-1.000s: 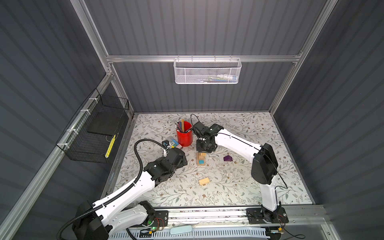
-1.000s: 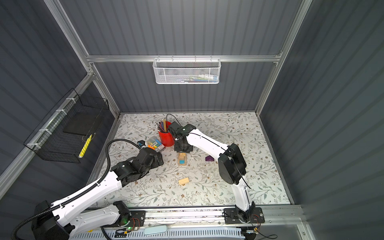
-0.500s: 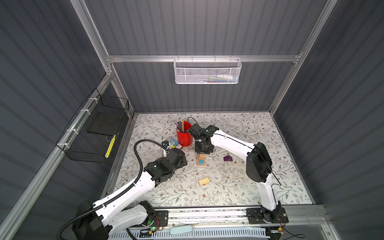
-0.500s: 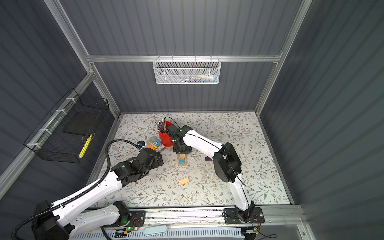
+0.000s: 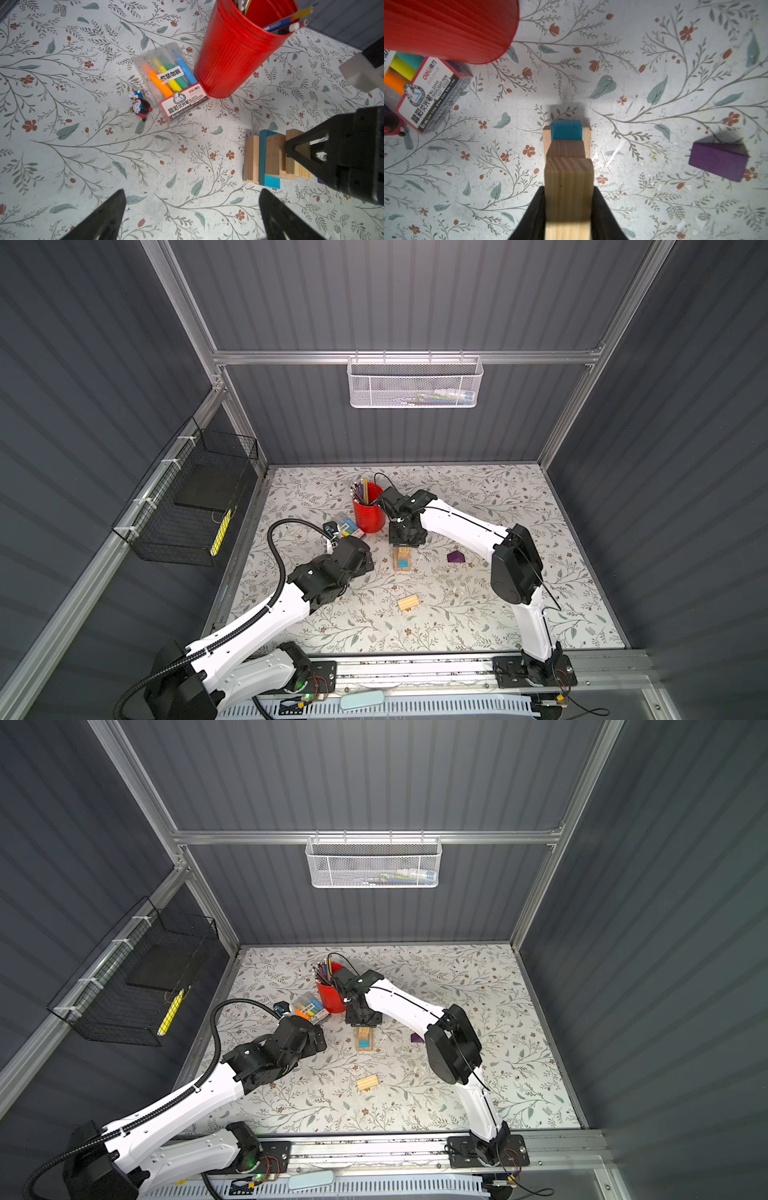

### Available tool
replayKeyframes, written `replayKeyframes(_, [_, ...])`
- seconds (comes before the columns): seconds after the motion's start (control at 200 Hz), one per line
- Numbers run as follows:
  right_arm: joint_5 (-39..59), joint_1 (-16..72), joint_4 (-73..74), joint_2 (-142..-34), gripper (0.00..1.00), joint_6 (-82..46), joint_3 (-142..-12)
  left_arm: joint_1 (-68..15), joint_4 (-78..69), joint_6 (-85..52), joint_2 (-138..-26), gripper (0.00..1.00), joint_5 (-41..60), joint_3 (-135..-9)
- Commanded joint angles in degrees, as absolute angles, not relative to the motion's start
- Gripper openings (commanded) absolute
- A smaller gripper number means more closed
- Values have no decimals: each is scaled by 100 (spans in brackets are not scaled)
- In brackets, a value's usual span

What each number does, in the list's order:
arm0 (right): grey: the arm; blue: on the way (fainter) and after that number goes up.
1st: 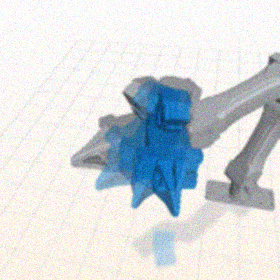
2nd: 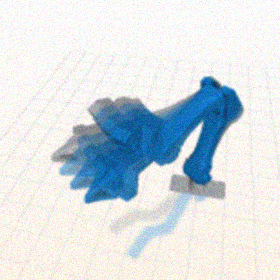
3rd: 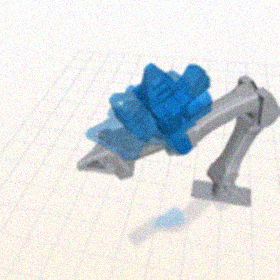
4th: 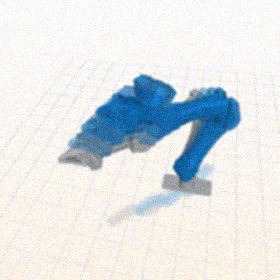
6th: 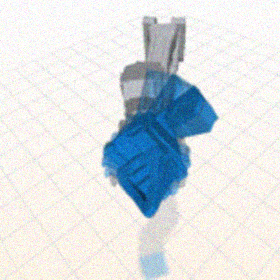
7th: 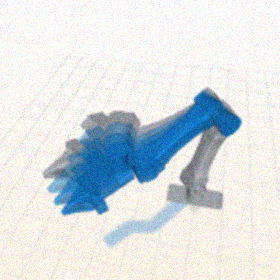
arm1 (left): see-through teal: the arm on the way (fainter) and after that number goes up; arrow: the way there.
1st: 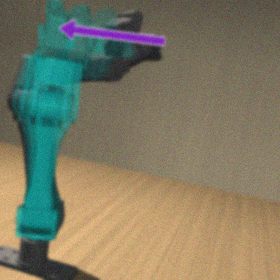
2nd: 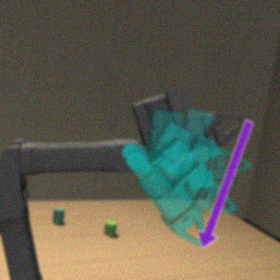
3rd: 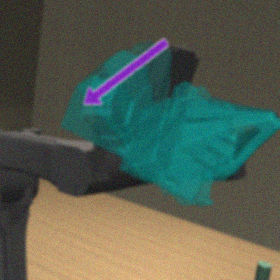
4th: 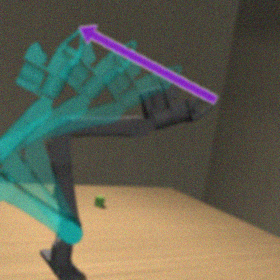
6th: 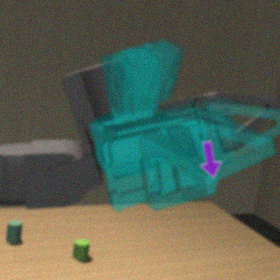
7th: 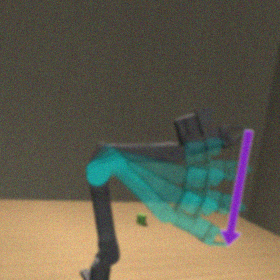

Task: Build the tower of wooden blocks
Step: 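Lower the wooden block onto the group and open the right gripper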

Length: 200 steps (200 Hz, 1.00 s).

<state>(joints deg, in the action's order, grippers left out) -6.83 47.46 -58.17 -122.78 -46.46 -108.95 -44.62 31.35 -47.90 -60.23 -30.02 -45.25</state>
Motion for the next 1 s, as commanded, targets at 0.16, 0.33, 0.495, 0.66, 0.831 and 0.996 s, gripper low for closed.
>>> replayKeyframes(0.16, [-602,4799,-5868,-12454,29,-4642,-11039,-4427,3310,-4860,-5892,100,-3121,-4465])
replayKeyframes(0.33, [-614,4799,-5909,-12480,36,-4630,-11048,-4430,3333,-4860,-5896,100,-3128,-4490])
replayKeyframes(0.495, [-606,4799,-5953,-12474,43,-4632,-11057,-4430,3335,-4853,-5889,100,-3129,-4488])
replayKeyframes(0.66, [-597,4816,-5970,-12458,44,-4638,-11001,-4430,3341,-4860,-5854,100,-3144,-4474])
replayKeyframes(0.831, [-585,4816,-5899,-12436,41,-4647,-10907,-4425,3340,-4867,-5851,100,-3129,-4473])
replayKeyframes(0.996, [-612,4816,-5901,-12437,38,-4649,-10907,-4430,3334,-4855,-5860,100,-3122,-4489])
